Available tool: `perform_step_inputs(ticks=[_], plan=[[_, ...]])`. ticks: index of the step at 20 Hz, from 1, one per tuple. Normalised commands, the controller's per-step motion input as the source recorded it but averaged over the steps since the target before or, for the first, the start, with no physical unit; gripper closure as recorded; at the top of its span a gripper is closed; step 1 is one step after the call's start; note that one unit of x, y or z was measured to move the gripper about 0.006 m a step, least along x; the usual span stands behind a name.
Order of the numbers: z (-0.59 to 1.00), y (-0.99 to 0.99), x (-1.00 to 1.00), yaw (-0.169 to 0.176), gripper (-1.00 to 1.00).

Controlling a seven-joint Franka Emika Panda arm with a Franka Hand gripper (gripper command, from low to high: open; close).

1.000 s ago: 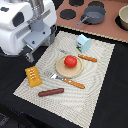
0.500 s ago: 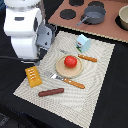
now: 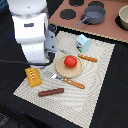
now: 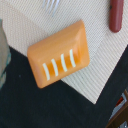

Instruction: Interact with the objects in diverse but meaningful ways.

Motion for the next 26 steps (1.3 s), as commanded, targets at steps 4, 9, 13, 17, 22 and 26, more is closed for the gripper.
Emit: perform_step_inputs(ticks=[4, 9, 13, 17, 22, 26], plan=[[0.24, -0.4, 0.9, 0.0, -1.0], [0.1, -0.42, 0.83, 0.0, -1.0], [0.03, -0.49, 0.78, 0.0, -1.0], [0.0, -0.5, 0.75, 0.0, -1.0], [-0.03, -0.39, 0.51, 0.005, -1.0], [-0.17, -0.15, 0.23, 0.038, -1.0]])
